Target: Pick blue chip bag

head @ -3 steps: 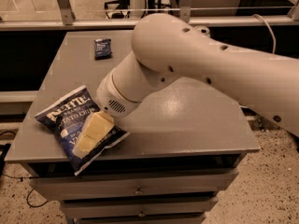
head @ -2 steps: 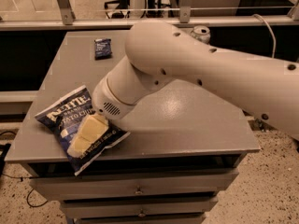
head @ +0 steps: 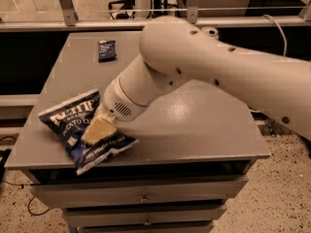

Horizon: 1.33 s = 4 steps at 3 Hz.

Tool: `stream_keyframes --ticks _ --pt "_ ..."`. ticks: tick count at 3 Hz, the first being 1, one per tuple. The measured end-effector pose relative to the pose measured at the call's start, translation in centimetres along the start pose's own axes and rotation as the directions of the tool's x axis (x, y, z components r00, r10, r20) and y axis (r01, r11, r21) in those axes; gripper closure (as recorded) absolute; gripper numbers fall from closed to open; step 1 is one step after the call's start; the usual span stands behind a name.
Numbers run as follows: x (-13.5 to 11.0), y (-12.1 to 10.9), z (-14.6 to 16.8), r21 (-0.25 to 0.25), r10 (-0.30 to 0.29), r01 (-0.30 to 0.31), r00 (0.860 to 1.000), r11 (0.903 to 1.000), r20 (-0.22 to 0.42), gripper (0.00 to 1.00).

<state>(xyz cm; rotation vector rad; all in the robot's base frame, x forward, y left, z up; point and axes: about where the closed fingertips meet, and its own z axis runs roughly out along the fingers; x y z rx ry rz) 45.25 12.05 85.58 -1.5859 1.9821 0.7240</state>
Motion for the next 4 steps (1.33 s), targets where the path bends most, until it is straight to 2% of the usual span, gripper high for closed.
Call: stream_keyframes --ticks 1,2,3,4 --pt "-1.4 -1.3 -3.7 0.04 -0.003 0.002 1.0 0.9992 0.025 0.96" --pt "-3.3 -2.3 -7.1 0.055 -0.016 0.013 0.998 0.9984 0.054 1.0" --pt "-6.0 -2.4 -11.5 0.049 -0.035 0.028 0.988 0.9984 0.147 1.0" --pt "-6.0 -2.2 -11.2 0.053 -0.038 0.031 0.99 0.9981 0.138 1.0"
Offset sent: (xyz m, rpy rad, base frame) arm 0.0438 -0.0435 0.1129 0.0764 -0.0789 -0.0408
